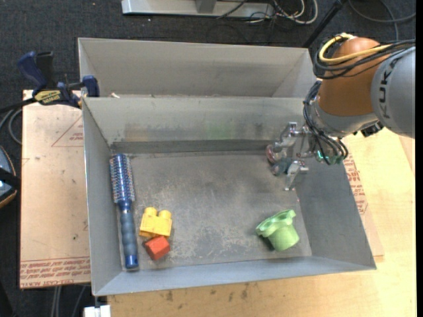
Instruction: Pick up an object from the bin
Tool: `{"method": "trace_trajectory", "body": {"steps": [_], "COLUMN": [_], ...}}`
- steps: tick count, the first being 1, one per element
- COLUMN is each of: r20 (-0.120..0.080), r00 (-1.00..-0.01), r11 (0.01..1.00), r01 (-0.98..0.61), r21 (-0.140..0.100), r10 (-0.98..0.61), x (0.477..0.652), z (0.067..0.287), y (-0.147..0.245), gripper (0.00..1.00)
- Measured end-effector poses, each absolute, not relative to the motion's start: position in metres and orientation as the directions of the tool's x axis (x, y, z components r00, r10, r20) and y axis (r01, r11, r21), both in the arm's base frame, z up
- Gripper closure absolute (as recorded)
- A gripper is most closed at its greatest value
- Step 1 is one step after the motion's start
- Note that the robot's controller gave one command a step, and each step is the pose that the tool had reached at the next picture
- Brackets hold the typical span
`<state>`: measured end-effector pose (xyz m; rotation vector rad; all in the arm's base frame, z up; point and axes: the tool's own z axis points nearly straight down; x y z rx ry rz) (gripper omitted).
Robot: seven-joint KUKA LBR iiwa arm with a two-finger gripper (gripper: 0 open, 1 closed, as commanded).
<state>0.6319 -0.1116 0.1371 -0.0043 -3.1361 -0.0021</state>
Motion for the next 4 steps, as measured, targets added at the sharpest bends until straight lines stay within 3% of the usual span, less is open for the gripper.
{"method": "trace_trajectory", "body": {"steps": [1, 2, 3, 4], "r20": [-0.006, -0.003, -0.003, -0.003], "r00": [-0.961, -0.865, -0.764, -0.712], "r11": [0.961, 0.865, 0.764, 0.712], "r01": [0.277, 0.502, 0.646, 0.702], "r21": [0.001, 0.002, 0.003, 0.006], "r10": [0.277, 0.502, 0.646, 0.702], "x": [0.640, 0.641, 0.640, 0.641], "z": [0.096, 0.101, 0.119, 0.074], "y": [-0.113, -0.130, -0.129, -0.121], "gripper": [0.00, 0.00, 0.00, 0.00]}}
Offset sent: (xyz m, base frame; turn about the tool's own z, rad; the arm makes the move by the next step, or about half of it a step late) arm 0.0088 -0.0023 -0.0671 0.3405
